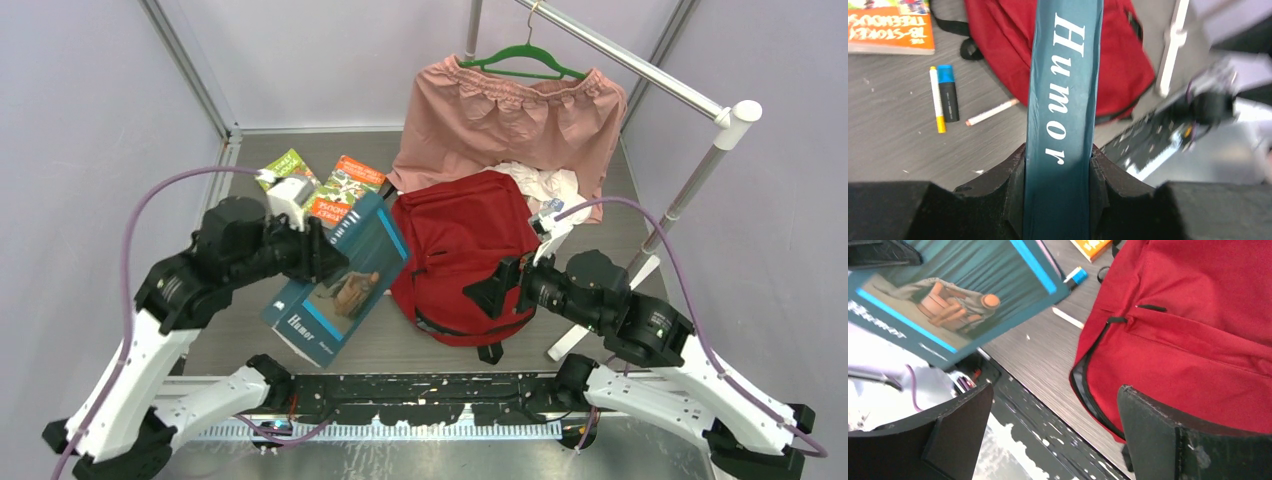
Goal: Pack the student bag
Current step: Pick up the book from the center of the board.
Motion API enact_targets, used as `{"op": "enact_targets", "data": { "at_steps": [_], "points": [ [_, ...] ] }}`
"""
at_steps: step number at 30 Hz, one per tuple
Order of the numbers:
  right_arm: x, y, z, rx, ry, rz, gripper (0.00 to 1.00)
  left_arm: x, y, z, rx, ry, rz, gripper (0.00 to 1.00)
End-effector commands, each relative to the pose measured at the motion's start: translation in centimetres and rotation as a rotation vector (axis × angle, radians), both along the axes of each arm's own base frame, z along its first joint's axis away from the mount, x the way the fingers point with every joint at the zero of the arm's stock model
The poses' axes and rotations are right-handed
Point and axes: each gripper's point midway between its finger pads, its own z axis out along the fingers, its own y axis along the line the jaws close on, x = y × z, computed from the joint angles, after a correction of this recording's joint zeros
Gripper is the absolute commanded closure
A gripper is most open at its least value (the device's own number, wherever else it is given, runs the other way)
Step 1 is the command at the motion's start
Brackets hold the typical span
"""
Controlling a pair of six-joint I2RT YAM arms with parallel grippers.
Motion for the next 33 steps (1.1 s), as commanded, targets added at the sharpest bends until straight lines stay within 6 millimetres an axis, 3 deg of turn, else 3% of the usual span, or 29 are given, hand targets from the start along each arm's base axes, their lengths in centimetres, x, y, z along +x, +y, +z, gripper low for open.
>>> {"op": "enact_targets", "data": {
  "at_steps": [1, 6, 10, 18, 29, 31, 33],
  "points": [
    [1.7, 2.1, 0.9, 0.251, 0.05, -0.109, 0.0, 4.5, 1.0, 3.8, -0.364, -0.028, 0.462, 0.89],
    [0.3, 7.0, 1.5, 0.581, 0.177, 0.047, 0.0, 4.7, 0.7, 6.3, -0.737, -0.013, 0.544, 0.93],
    [0.0, 9.2, 1.8, 0.753, 0.216, 0.139, 0.0, 4.4, 0.3, 6.4, -0.796, 0.016, 0.533, 0.94],
    [0.1, 10.8, 1.9, 0.876, 0.238, 0.209, 0.0, 3.9, -0.5, 7.5, -0.87, 0.045, 0.49, 0.94],
    [-1.1, 11.9, 6.4, 1.072, 0.255, 0.374, 0.0, 4.1, -1.8, 7.3, -0.939, 0.1, 0.457, 0.94],
    [-1.2, 12.2, 7.1, 1.073, 0.256, 0.394, 0.05, 4.3, -2.0, 6.8, -0.939, 0.109, 0.462, 0.93],
    [-1.3, 12.4, 7.6, 1.059, 0.271, 0.4, 0.2, 4.6, -2.2, 6.3, -0.932, 0.116, 0.468, 0.89]
  ]
}}
